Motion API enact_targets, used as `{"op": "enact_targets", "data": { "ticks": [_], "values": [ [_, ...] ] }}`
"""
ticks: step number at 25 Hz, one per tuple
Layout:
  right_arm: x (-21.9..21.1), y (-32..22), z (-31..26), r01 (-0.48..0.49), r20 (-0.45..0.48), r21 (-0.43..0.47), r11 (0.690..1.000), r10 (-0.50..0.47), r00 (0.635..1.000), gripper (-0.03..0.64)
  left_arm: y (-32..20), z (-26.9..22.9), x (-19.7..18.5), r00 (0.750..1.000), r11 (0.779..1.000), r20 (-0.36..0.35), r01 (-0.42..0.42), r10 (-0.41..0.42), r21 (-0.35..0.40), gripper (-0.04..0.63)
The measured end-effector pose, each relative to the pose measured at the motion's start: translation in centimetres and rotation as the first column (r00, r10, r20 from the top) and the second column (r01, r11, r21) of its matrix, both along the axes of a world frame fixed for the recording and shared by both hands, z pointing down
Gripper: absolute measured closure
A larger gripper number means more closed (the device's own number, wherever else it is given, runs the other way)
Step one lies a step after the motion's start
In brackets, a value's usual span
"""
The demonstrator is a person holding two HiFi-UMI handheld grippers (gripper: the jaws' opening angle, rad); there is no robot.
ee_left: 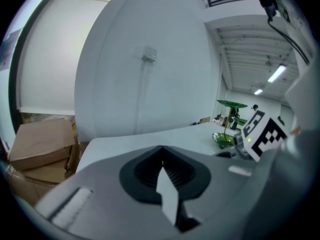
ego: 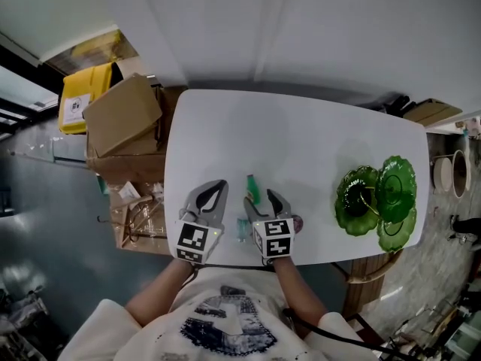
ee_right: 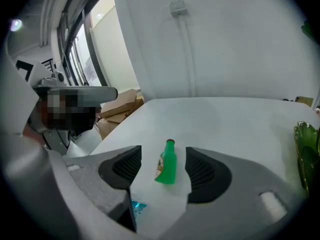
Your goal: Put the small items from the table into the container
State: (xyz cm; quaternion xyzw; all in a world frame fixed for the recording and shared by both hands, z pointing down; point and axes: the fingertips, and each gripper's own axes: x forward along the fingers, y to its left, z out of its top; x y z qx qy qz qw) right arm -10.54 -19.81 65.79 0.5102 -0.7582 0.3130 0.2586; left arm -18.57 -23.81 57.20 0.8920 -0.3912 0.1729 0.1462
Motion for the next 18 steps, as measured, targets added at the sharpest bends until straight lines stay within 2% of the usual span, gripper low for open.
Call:
{"op": "enact_targets", "data": {
  "ticks": [18],
  "values": [
    [-1.1, -0.8, 5.0, 0.040, -0.018, -0.095, 0.995, -0.042, 0.999, 0.347, -1.1, 4.9, -0.3, 0.999, 0.995, 0.033, 0.018, -0.015, -0.093, 0.604]
  ]
}}
